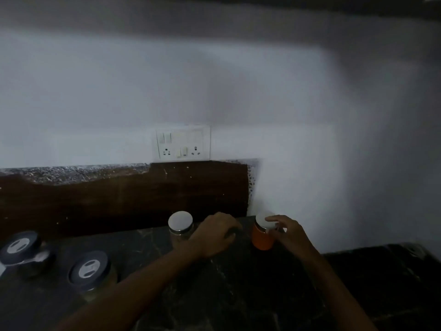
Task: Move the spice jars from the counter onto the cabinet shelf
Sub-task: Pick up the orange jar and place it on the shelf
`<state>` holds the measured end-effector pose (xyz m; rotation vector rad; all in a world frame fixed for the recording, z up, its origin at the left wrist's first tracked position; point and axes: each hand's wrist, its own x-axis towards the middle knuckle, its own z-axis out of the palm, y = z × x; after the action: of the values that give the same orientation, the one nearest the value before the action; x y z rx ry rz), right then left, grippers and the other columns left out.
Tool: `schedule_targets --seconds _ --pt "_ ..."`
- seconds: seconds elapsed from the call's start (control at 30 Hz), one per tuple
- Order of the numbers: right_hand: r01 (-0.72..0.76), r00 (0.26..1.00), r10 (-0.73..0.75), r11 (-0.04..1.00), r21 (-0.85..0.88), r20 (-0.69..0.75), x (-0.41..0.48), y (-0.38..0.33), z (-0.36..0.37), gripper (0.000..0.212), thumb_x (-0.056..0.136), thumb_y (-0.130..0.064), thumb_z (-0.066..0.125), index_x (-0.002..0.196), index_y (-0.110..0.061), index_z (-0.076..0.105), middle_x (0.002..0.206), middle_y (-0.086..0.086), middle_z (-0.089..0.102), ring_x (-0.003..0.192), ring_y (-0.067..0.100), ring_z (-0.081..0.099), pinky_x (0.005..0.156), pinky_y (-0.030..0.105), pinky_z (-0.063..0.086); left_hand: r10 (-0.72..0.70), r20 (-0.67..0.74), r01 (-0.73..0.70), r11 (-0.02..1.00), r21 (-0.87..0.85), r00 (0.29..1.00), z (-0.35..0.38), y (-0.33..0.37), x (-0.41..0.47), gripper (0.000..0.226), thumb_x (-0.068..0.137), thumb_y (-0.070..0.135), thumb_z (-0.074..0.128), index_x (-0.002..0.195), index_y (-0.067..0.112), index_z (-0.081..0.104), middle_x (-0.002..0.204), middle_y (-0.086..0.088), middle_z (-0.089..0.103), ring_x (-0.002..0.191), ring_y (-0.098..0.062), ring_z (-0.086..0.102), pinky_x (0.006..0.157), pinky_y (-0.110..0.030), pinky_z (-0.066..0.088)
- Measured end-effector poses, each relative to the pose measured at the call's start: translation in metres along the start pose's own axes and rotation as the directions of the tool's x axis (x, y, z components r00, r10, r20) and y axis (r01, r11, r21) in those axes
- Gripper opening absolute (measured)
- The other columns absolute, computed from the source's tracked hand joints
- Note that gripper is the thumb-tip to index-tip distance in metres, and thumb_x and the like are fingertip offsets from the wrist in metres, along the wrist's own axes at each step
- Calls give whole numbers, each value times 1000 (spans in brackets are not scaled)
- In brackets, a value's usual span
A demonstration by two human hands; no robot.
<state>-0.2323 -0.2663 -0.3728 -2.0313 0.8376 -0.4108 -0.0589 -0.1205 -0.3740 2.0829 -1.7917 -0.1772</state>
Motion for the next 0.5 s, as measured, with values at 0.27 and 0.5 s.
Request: schedule_targets --seconds 0.27,0.5 --pt "-27 985 23 999 -22 -170 44 75 17 61 75 -4 74 129 -1 48 134 18 49 126 30 44 106 36 36 -41 168 0 972 237 985 64 9 63 65 89 26 58 146 21 27 155 -7 20 142 -26 18 114 -43 18" --pt "-9 975 8 1000 -3 -222 84 98 42 84 63 -13 85 133 4 40 136 22 45 127 34 42 104 40 36 -121 314 3 937 350 942 100 2 109 78 90 31 56 150 19 8 159 -9 -2 145 -30 -3 115 -52 3"
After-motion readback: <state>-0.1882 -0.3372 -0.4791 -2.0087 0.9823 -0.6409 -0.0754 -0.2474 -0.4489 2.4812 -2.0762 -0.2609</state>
